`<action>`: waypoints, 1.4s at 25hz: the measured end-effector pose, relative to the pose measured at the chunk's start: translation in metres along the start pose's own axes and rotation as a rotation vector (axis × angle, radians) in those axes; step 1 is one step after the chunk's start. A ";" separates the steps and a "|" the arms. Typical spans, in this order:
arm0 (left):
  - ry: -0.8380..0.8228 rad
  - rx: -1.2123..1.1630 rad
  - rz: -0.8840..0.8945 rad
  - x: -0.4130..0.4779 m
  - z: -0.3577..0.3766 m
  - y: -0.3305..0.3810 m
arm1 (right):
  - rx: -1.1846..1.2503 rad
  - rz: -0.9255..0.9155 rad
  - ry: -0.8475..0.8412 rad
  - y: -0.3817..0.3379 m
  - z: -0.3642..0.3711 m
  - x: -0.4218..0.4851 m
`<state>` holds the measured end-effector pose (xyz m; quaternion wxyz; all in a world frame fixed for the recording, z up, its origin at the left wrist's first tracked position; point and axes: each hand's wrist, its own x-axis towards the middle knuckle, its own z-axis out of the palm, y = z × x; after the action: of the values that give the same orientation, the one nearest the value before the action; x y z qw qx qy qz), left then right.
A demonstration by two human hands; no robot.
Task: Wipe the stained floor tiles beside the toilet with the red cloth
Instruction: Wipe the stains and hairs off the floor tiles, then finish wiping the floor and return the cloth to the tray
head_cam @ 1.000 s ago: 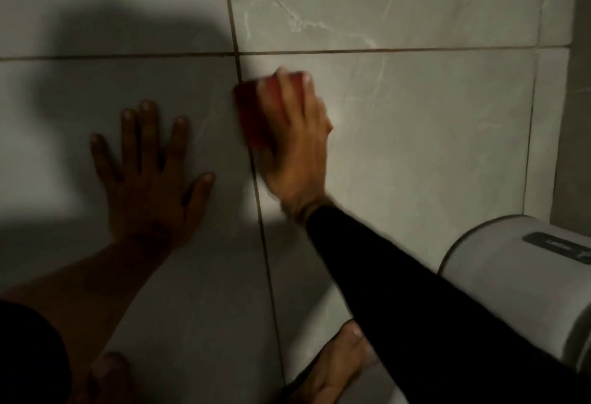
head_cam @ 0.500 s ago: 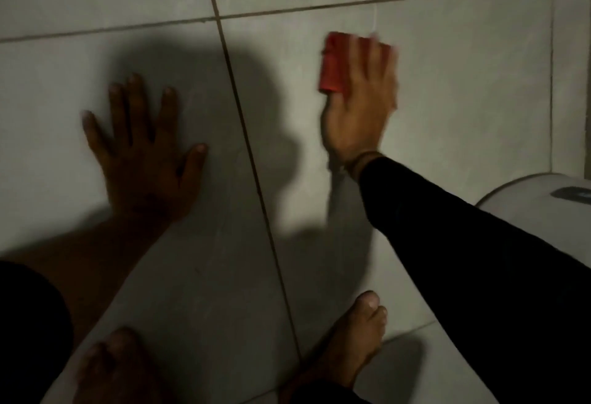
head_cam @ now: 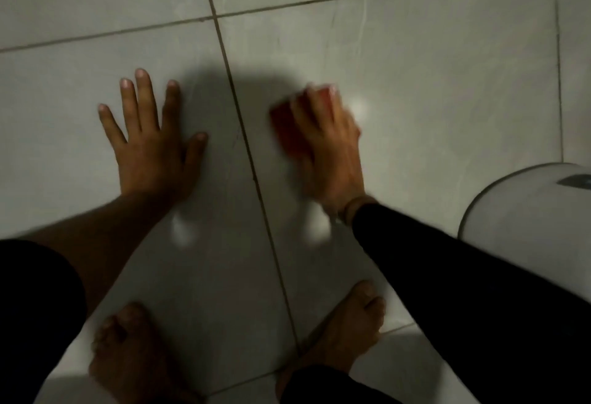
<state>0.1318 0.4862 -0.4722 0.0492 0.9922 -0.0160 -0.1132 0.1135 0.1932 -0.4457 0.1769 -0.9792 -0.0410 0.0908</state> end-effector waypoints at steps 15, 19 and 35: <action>-0.683 -0.615 -0.403 -0.063 -0.205 0.184 | 1.146 0.964 -0.137 -0.062 -0.146 -0.159; -1.135 -0.742 -0.312 -0.105 -0.313 0.312 | 1.510 1.409 0.369 -0.076 -0.290 -0.218; -0.806 -0.439 0.349 -0.168 -0.326 0.603 | 1.152 1.706 0.418 0.158 -0.406 -0.313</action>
<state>0.0299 -0.0756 -0.0583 0.2652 0.8182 -0.1757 -0.4789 -0.1077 -0.1272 -0.0769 0.4969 -0.4477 0.7431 0.0203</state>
